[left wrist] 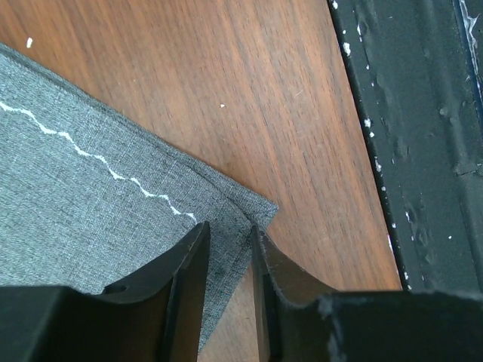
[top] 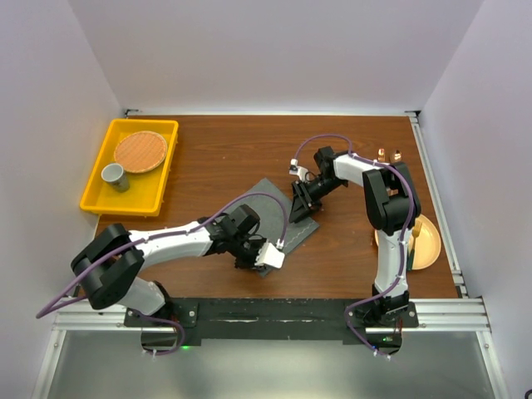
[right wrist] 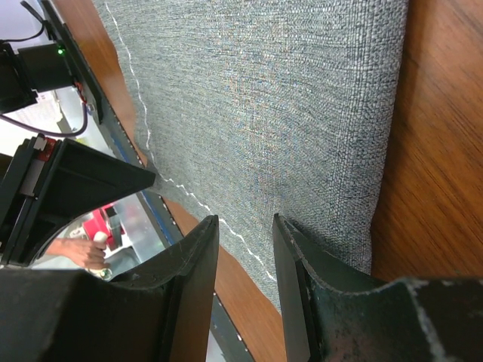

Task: Fold the napkin into a case and place the utensils inside
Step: Pick up the top corner of the square folded napkin from the center of the board.

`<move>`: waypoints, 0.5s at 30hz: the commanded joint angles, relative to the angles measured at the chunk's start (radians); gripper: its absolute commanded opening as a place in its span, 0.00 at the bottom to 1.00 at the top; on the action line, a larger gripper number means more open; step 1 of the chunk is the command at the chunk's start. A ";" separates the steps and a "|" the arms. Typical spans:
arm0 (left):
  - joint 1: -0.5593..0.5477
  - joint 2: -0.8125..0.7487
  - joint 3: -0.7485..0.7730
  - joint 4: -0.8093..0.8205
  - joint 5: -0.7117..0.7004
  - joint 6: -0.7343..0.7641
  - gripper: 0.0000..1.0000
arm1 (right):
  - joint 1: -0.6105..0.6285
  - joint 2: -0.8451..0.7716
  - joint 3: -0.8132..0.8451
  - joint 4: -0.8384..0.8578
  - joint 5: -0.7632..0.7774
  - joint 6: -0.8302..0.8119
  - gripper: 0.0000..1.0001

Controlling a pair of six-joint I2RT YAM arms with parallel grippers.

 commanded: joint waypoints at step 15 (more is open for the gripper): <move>0.039 0.020 0.080 0.022 0.060 -0.032 0.09 | -0.004 -0.021 0.000 -0.009 0.007 -0.027 0.39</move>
